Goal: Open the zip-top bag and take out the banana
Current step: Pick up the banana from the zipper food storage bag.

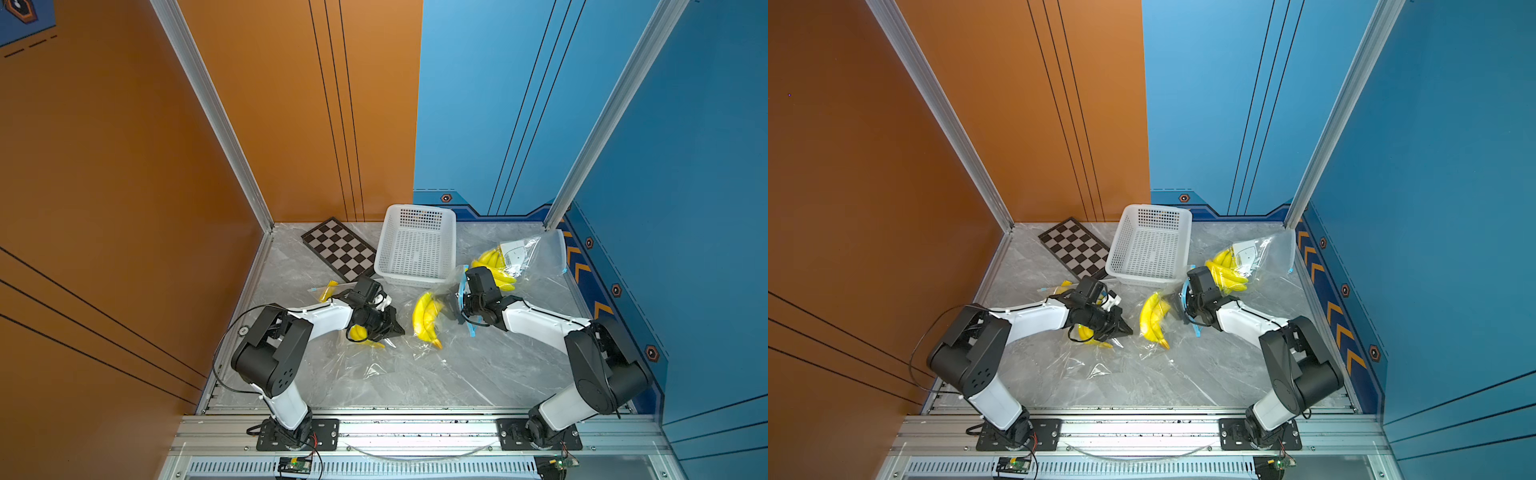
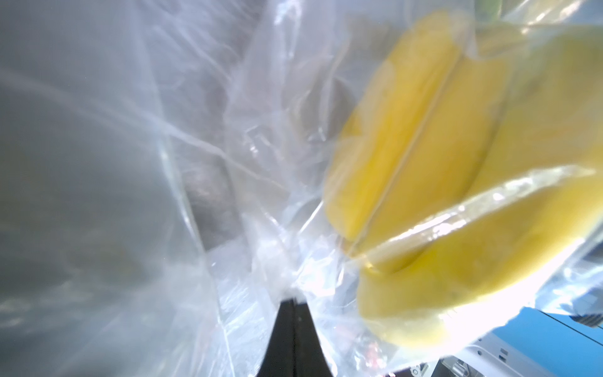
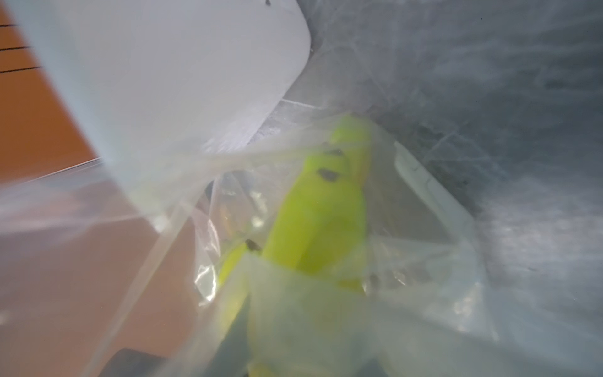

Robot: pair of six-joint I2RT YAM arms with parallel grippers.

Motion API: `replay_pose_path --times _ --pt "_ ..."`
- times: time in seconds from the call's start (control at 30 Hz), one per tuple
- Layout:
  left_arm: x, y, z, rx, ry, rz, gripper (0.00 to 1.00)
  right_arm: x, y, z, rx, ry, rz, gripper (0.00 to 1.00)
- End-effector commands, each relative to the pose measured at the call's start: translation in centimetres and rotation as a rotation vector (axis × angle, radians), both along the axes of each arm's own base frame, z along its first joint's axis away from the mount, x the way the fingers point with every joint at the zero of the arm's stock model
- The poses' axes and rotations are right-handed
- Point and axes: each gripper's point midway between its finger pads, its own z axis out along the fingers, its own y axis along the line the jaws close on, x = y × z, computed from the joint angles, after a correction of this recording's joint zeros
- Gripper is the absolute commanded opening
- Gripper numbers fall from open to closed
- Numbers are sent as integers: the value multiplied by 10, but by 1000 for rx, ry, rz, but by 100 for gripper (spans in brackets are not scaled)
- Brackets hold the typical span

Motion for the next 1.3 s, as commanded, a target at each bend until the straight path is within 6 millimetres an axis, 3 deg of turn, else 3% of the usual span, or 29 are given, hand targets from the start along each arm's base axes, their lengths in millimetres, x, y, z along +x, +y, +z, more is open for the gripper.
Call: replay_pose_path --times 0.0,0.13,0.23,0.3,0.5,0.7,1.07,1.27 --pt "-2 28 -7 73 27 70 0 -3 -10 19 20 -36 25 24" --pt "6 43 -2 67 16 123 0 -6 -27 33 42 -50 27 24" --pt "25 34 19 -45 -64 138 0 -9 -39 41 61 -64 20 24" --pt "29 38 22 -20 -68 142 0 -10 -47 43 66 -65 15 23" --pt "34 75 18 101 -42 246 0 -14 -67 59 118 -92 -2 23" --pt "29 99 6 172 23 305 0 -9 -95 79 139 -150 -67 23" --pt "15 105 -2 199 67 318 0 1 -121 107 115 -271 -155 23" --pt "-1 106 -5 196 96 317 0 11 -137 139 82 -427 -248 23"
